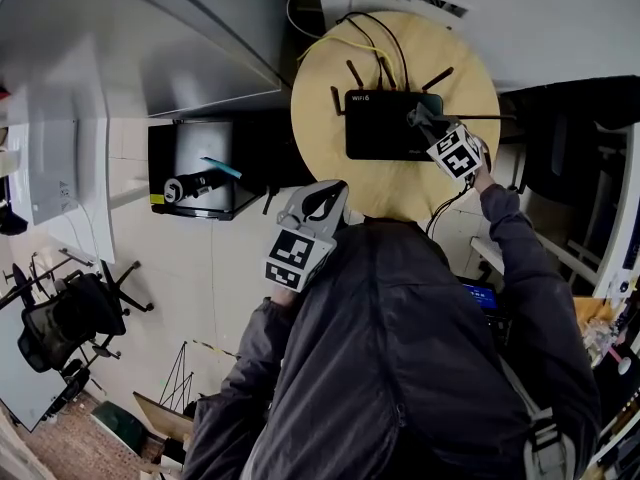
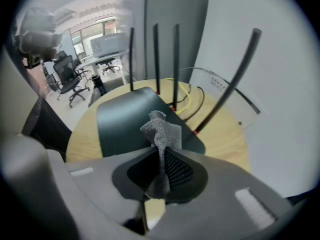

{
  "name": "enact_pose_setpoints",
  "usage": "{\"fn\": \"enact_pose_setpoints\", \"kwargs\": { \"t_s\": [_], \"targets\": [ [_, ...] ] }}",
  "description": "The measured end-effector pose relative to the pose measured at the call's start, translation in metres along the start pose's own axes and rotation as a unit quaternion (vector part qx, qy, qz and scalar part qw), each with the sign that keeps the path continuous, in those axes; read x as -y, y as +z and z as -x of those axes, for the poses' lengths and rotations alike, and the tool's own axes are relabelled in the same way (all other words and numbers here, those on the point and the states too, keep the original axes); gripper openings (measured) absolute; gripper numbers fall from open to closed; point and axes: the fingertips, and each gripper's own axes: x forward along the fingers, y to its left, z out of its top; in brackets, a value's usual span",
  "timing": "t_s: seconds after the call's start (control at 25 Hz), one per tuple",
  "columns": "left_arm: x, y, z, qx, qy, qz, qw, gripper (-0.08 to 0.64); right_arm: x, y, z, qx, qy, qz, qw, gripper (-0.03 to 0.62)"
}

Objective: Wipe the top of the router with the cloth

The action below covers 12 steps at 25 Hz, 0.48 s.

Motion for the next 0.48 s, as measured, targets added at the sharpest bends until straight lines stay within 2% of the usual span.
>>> {"fn": "enact_pose_setpoints", "kwargs": {
  "t_s": [0.16, 0.28, 0.48],
  "targets": [
    [0.001, -0.001, 0.001, 0.000, 0.001, 0.001, 1.0000, 0.000, 0.047, -0.001, -0.009, -0.020, -0.050, -0.016, 0.998, 0.028],
    [0.001, 0.000, 0.002, 0.001, 0.002, 0.000, 1.0000, 0.000, 0.051, -0.006, -0.016, -0.040, -0.049, -0.014, 0.998, 0.028],
    [-0.001, -0.003, 0.004, 0.000, 0.001, 0.002, 1.0000, 0.000, 0.029, -0.014, -0.009, -0.047, -0.026, 0.010, 0.999, 0.028]
  ]
}}
